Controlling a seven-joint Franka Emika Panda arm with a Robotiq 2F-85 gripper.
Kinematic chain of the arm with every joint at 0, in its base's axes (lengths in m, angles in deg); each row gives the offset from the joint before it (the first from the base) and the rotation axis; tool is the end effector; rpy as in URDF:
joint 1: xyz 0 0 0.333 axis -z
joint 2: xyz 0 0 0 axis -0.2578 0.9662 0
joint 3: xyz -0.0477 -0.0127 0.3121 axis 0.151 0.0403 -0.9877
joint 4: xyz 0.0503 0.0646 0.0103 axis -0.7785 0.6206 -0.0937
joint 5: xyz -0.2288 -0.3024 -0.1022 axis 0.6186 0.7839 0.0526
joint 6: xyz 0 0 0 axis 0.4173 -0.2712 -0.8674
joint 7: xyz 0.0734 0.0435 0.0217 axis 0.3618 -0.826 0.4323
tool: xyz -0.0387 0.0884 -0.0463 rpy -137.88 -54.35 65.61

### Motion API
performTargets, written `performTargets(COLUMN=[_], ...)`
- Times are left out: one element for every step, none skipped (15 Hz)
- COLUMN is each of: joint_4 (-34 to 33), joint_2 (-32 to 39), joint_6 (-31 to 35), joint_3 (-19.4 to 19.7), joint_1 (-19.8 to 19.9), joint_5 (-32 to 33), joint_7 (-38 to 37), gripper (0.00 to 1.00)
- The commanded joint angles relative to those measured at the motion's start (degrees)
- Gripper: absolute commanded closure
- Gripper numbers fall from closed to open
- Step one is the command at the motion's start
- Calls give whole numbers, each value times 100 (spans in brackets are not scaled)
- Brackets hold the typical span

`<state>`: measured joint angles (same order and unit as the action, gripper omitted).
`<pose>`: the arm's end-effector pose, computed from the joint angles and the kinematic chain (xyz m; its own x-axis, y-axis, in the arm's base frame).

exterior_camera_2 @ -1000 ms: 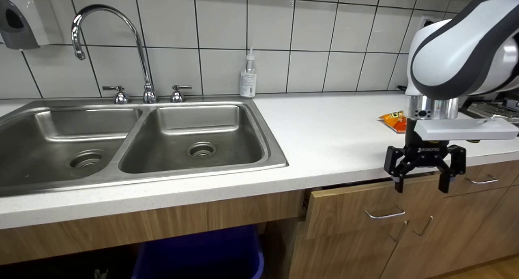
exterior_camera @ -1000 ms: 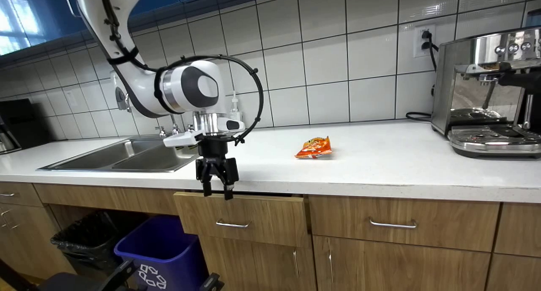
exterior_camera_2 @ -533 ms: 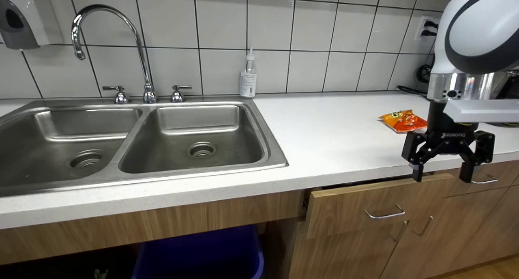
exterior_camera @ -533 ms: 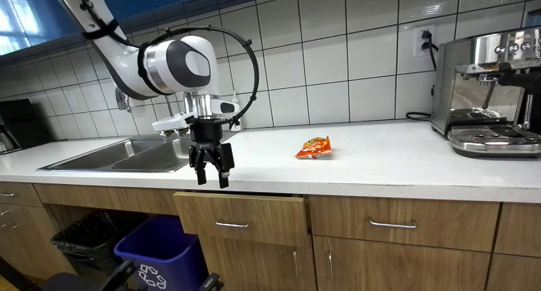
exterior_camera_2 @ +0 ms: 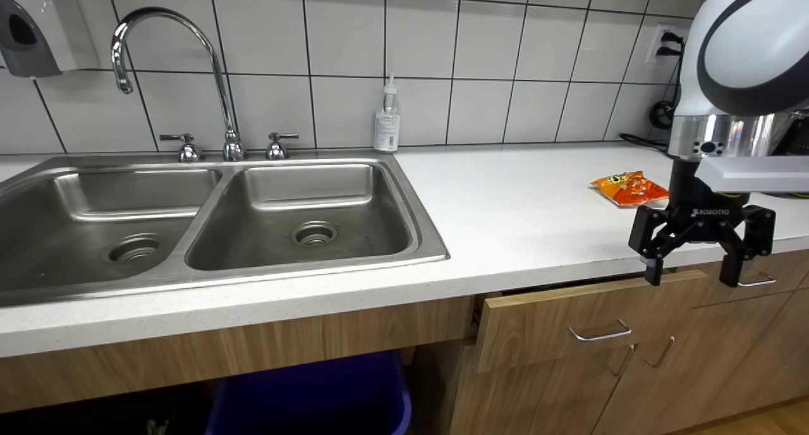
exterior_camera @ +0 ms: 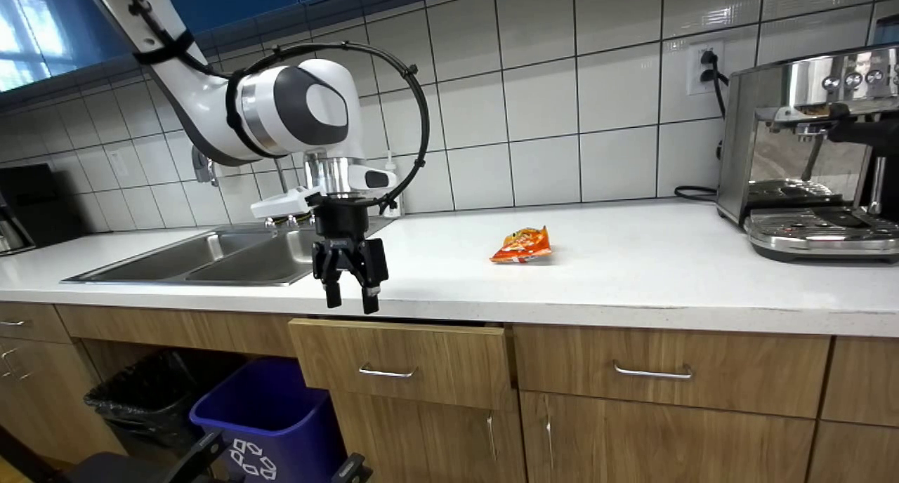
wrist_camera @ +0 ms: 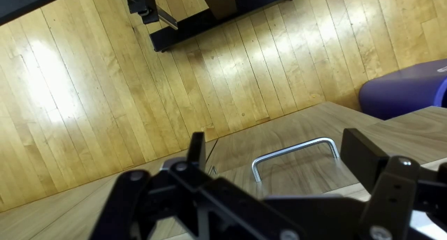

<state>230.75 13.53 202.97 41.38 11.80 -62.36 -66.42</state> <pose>0.4352 -0.0117 0.2287 0.9349 -0.2920 -0.2016 -0.2763 -0.9556 0.1026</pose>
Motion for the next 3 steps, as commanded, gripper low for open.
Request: performTargets(joint_4=[-8, -8, -8], joint_2=[0, 0, 0], joint_6=[-12, -12, -12], joint_3=[-109, -109, -109], joint_1=[111, 111, 111], joint_5=[12, 12, 12], joint_7=[-6, -6, -6], gripper=[0, 0, 0])
